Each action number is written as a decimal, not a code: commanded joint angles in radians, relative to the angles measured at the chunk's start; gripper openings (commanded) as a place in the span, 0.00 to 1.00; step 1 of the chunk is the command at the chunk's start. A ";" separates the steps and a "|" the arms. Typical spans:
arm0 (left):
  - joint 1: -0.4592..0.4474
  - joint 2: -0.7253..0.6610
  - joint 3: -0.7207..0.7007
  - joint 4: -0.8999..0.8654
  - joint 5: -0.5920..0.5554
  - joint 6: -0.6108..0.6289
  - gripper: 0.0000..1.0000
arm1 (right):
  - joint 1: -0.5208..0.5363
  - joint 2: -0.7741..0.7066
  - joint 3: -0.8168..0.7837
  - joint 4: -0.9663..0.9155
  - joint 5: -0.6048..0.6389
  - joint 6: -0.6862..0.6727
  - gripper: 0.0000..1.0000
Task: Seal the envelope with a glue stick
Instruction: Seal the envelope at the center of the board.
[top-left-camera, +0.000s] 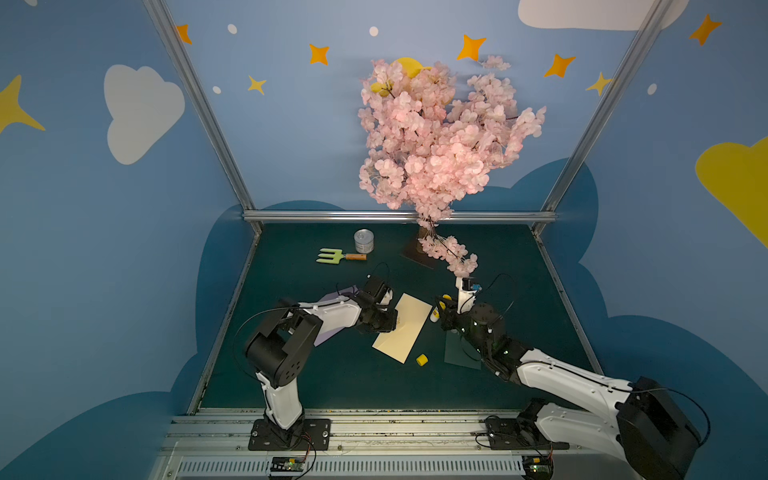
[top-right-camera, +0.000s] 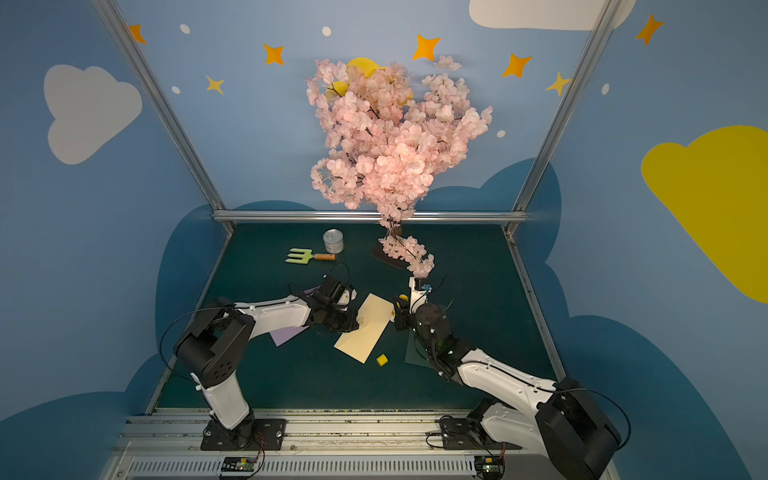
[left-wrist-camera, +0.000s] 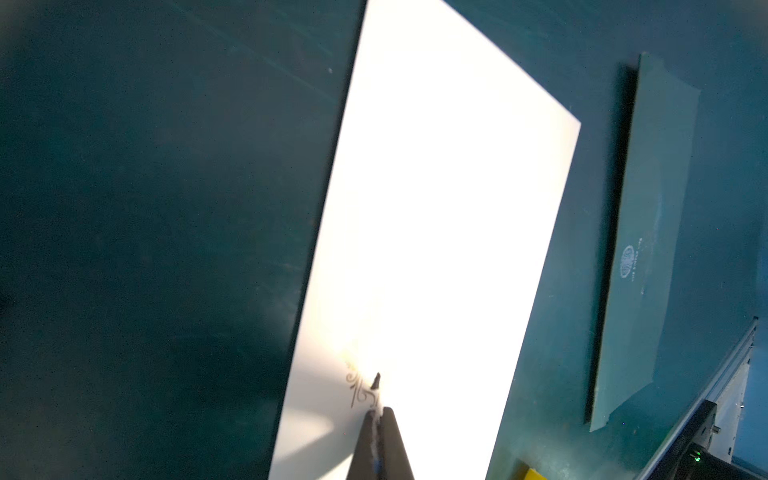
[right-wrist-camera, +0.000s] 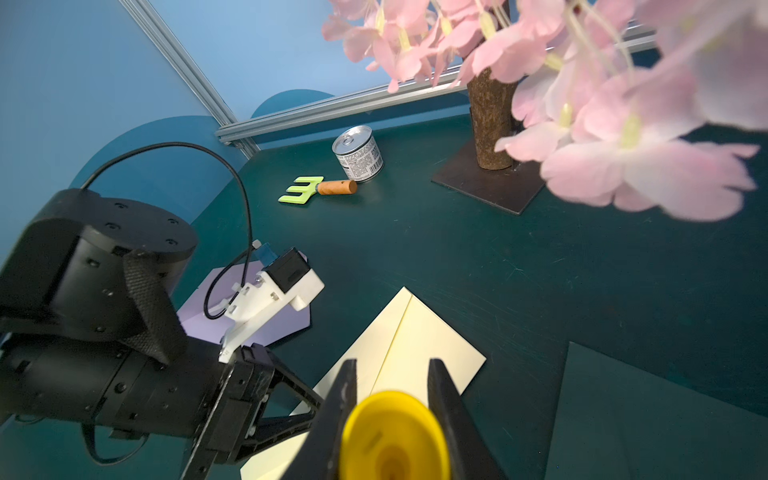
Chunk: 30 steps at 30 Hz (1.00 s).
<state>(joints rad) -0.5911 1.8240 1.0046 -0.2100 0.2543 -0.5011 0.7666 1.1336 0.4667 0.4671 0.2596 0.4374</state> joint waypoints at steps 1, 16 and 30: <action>-0.006 0.116 0.015 -0.116 -0.048 0.017 0.03 | -0.007 -0.007 0.011 0.027 -0.007 -0.003 0.00; -0.016 0.127 0.007 -0.083 0.000 -0.007 0.03 | -0.013 -0.027 0.003 0.012 -0.005 0.001 0.00; -0.008 -0.005 -0.189 -0.123 -0.119 -0.028 0.03 | -0.013 -0.013 0.006 0.026 -0.025 0.012 0.00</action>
<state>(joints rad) -0.6025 1.7794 0.9047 -0.0765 0.2344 -0.5282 0.7559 1.1275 0.4667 0.4667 0.2417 0.4454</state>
